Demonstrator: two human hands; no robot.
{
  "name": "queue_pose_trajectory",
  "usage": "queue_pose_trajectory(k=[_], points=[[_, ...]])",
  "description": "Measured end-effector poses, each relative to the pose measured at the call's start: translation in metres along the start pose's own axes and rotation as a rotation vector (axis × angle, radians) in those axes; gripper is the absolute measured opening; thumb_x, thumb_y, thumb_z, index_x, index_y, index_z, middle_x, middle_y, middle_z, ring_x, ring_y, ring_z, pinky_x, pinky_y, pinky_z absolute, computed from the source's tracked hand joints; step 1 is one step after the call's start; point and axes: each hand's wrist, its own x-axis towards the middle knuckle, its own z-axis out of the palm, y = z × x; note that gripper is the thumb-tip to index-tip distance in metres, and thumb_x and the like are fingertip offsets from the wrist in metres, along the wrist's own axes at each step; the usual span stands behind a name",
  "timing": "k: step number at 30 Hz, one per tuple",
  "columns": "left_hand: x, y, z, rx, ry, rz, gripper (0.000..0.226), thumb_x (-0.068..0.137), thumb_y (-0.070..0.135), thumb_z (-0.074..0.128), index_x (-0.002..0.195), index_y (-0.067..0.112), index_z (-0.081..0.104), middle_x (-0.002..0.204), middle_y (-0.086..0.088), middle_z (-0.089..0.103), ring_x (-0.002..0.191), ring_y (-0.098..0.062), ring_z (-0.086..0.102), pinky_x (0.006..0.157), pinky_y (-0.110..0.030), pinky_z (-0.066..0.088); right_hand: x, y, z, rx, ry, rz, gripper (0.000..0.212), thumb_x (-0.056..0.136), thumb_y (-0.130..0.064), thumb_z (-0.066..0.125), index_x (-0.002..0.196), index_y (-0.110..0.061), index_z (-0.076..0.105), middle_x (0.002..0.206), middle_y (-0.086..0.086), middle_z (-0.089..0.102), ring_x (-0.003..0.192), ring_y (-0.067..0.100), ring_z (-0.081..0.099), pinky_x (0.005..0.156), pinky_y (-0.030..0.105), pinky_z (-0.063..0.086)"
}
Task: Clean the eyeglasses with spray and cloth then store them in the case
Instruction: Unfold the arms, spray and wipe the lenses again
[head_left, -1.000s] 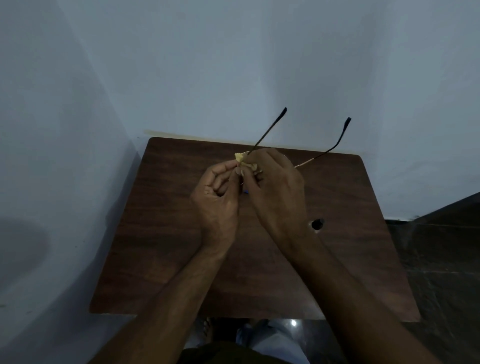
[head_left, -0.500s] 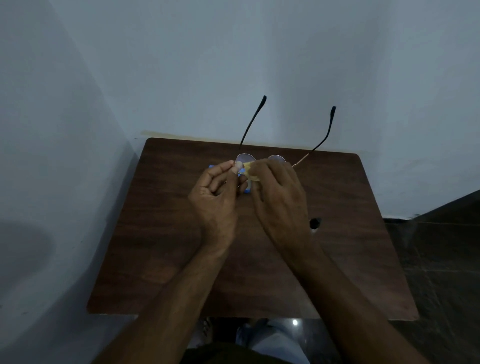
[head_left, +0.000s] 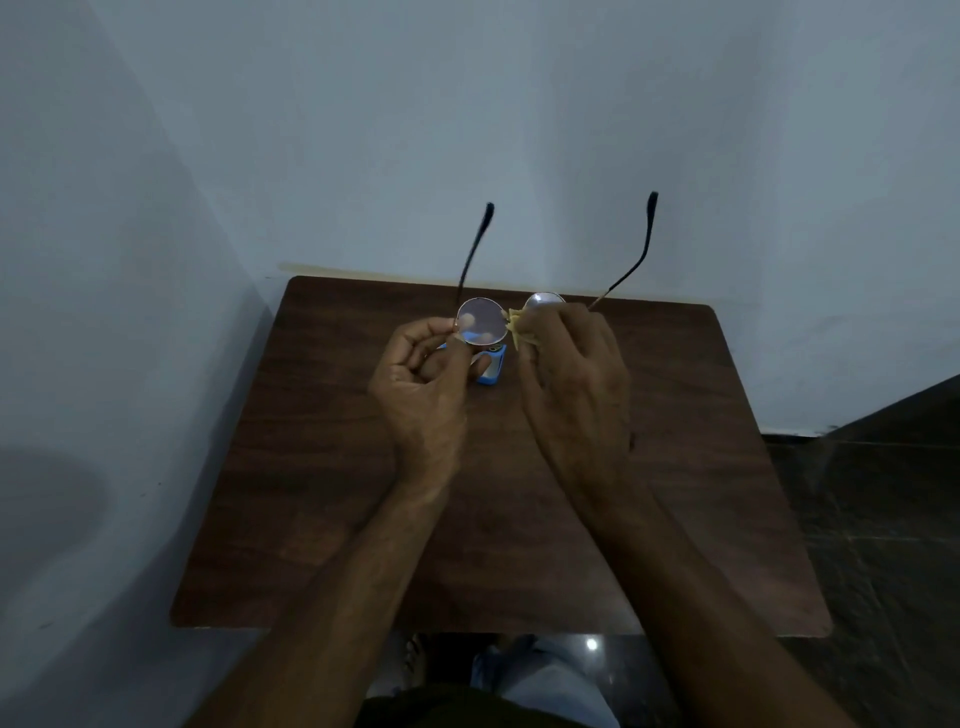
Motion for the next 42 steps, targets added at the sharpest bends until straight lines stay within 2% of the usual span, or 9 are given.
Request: queue_pose_trajectory(k=[6,11,15,18,24,28,34,39,42], points=[[0.003,0.001,-0.001,0.069,-0.070,0.098,0.021,0.082,0.019,0.073,0.091,0.038,0.073,0.100,-0.014,0.075,0.099,-0.043,0.075,0.079,-0.070,0.060,0.007,-0.002,0.003,-0.006,0.060,-0.047,0.020,0.081,0.004,0.080,0.100,0.002,0.072,0.103,0.020,0.072,0.086,0.031,0.068,0.074,0.033,0.054],[0.006,0.001,-0.002,0.064,-0.081,0.100,0.015,0.087,0.020,0.076,0.099,0.029,0.073,0.098,-0.009,0.078,0.094,-0.030,0.079,0.078,-0.063,0.064,0.015,0.008,0.003,-0.022,0.097,-0.068,0.012,0.090,-0.002,0.067,0.101,-0.002,0.071,0.104,0.016,0.070,0.089,0.028,0.062,0.075,0.034,0.051],[0.010,-0.002,-0.001,0.053,-0.044,0.052,0.013,0.088,0.014,0.079,0.099,0.019,0.074,0.097,-0.015,0.078,0.091,-0.032,0.079,0.081,-0.063,0.064,0.020,0.005,0.007,0.008,0.094,-0.079,0.018,0.093,-0.014,0.057,0.099,-0.003,0.070,0.103,0.015,0.069,0.088,0.025,0.060,0.076,0.030,0.046],[0.014,0.000,-0.002,0.035,-0.018,0.042,0.016,0.084,0.025,0.082,0.097,0.019,0.074,0.093,-0.013,0.079,0.087,-0.030,0.080,0.077,-0.050,0.067,0.014,0.003,0.010,0.021,0.067,-0.122,0.011,0.091,-0.007,0.060,0.096,-0.002,0.070,0.100,0.016,0.069,0.086,0.029,0.063,0.074,0.034,0.050],[0.017,0.001,0.000,0.047,0.017,0.046,0.015,0.089,0.014,0.085,0.098,0.009,0.074,0.090,-0.012,0.080,0.083,-0.028,0.081,0.069,-0.039,0.067,0.031,0.019,0.004,0.005,0.201,-0.013,0.004,0.094,-0.006,0.071,0.097,-0.004,0.071,0.098,0.011,0.069,0.089,0.022,0.057,0.074,0.031,0.046],[0.018,0.000,0.001,0.070,0.004,0.026,0.018,0.089,0.011,0.085,0.100,0.003,0.073,0.089,-0.010,0.080,0.079,-0.026,0.081,0.069,-0.038,0.067,0.031,0.014,0.013,-0.032,0.084,-0.002,0.013,0.090,0.000,0.072,0.101,-0.006,0.070,0.102,0.010,0.069,0.089,0.026,0.061,0.073,0.036,0.051],[0.020,-0.002,-0.008,0.048,0.013,0.000,0.016,0.088,0.006,0.084,0.099,0.000,0.073,0.089,-0.013,0.080,0.080,-0.028,0.081,0.071,-0.040,0.067,0.022,0.017,0.016,-0.008,0.019,-0.010,0.011,0.094,-0.009,0.066,0.104,-0.008,0.071,0.105,0.010,0.071,0.090,0.024,0.064,0.072,0.035,0.053],[0.019,0.005,-0.004,0.039,-0.004,0.023,0.013,0.085,0.017,0.086,0.092,0.015,0.075,0.088,-0.009,0.081,0.082,-0.029,0.081,0.070,-0.035,0.066,0.031,0.010,0.015,0.023,0.057,0.094,0.015,0.090,-0.002,0.072,0.104,-0.008,0.074,0.102,0.007,0.073,0.088,0.021,0.066,0.077,0.018,0.040],[0.021,0.009,-0.005,0.038,-0.011,0.052,0.017,0.078,0.030,0.084,0.091,0.024,0.075,0.089,-0.006,0.081,0.082,-0.027,0.081,0.070,-0.033,0.066,0.025,0.005,0.016,0.118,0.019,0.096,0.015,0.091,-0.006,0.075,0.106,-0.007,0.074,0.107,0.006,0.074,0.093,0.017,0.067,0.081,0.018,0.048]])
